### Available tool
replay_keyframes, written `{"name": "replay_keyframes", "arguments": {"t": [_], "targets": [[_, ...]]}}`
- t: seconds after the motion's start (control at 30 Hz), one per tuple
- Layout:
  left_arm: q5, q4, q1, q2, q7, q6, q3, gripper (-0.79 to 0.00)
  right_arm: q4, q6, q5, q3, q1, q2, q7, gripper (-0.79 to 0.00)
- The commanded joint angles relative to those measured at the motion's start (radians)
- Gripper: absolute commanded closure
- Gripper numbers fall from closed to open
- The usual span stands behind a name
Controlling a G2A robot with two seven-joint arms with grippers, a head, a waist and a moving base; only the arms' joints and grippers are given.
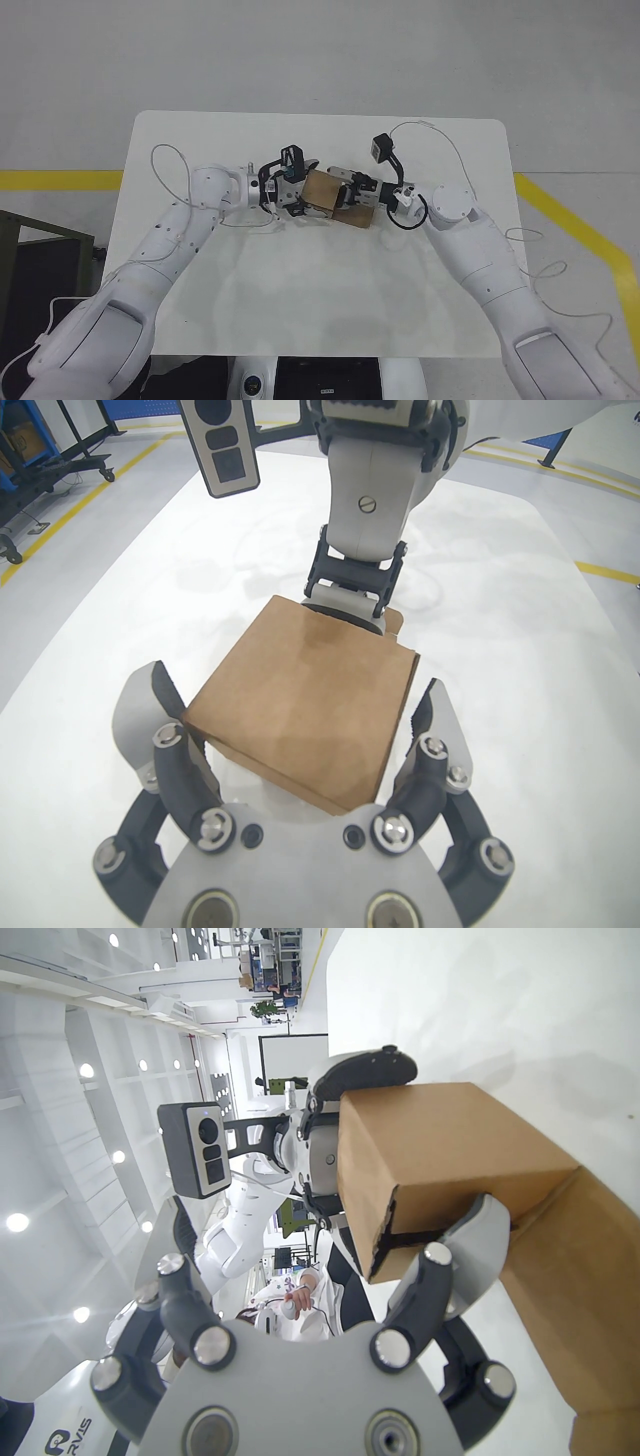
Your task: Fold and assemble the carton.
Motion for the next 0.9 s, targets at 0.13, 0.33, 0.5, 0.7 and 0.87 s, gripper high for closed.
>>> {"name": "replay_keyframes", "arguments": {"t": [0.13, 0.33, 0.5, 0.7, 0.87], "targets": [[-0.011, -0.002, 0.007, 0.0, -0.011, -0.001, -0.006, -0.785, 0.012, 0.011, 0.013, 0.006, -0.004, 0.0, 0.033, -0.785], [-0.021, 0.001, 0.01, 0.0, -0.025, 0.002, -0.013, -0.785, 0.006, 0.024, 0.016, 0.013, -0.008, 0.002, 0.057, -0.785], [-0.026, -0.004, 0.013, 0.0, -0.034, 0.002, -0.017, -0.785, 0.002, 0.024, 0.027, 0.011, -0.012, -0.003, 0.05, -0.785], [-0.028, -0.008, 0.015, 0.0, -0.04, 0.001, -0.02, -0.785, 0.023, 0.015, 0.043, -0.01, -0.003, -0.018, 0.022, -0.785], [-0.028, -0.012, 0.018, 0.0, -0.044, 0.001, -0.023, -0.785, 0.056, 0.002, 0.075, -0.026, 0.007, -0.032, 0.022, -0.785]]}}
